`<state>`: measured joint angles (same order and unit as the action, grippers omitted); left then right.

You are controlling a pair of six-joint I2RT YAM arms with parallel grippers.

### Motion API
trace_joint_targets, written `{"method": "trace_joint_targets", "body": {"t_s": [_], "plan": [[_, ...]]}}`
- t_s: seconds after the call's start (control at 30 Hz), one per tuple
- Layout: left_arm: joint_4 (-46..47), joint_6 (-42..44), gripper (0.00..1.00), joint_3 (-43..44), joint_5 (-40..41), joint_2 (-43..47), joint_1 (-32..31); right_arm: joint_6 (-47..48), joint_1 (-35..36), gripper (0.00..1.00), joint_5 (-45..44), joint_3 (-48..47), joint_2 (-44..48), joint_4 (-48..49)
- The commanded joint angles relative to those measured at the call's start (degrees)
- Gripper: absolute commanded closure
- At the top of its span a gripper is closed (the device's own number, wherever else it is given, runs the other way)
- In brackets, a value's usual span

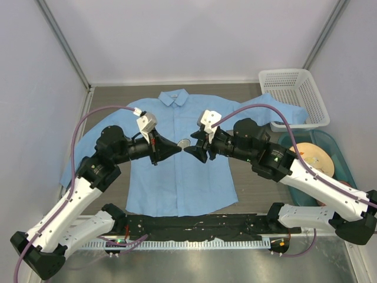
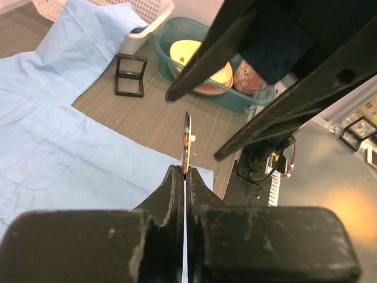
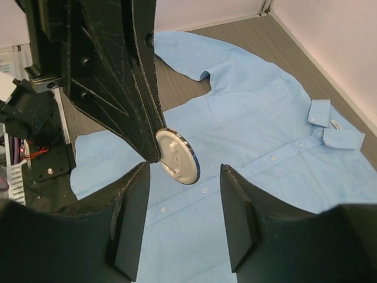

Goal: Pin the brooch onto the clothing

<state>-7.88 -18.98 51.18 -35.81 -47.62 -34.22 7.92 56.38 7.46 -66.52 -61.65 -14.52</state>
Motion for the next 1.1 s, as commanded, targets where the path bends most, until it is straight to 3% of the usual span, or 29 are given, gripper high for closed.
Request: {"method": "trace_joint_targets", "body": {"t_s": [0.0, 0.1, 0.23, 0.47, 0.83, 1.07], "plan": [[-2.6, 7.5, 1.00, 1.1, -1.8, 1.3, -0.1, 4.2, -0.1, 0.36, 3.9, -5.4, 1.1, -5.5], [-5.6, 13.2, 1.00, 1.4, -3.2, 2.0, -0.1, 4.6, -0.2, 0.25, 3.9, -6.8, 0.8, -9.1], [-8.8, 18.5, 1.00, 2.1, -6.2, 2.4, -0.1, 6.0, -0.1, 0.24, 5.3, -7.0, 0.4, -11.8], [-12.7, 23.6, 1.00, 4.0, -8.7, 1.9, -0.1, 9.0, -0.2, 0.41, 10.9, -6.4, -0.8, -11.1], [-13.2, 25.5, 1.00, 4.4, -10.5, 2.0, -0.2, 8.9, -0.1, 0.59, 14.0, -6.6, -3.0, -9.3], [-13.8, 26.1, 1.00, 4.6, -10.6, 1.9, -0.1, 8.2, -0.1, 0.84, 15.0, -6.6, -3.5, -8.3]]}}
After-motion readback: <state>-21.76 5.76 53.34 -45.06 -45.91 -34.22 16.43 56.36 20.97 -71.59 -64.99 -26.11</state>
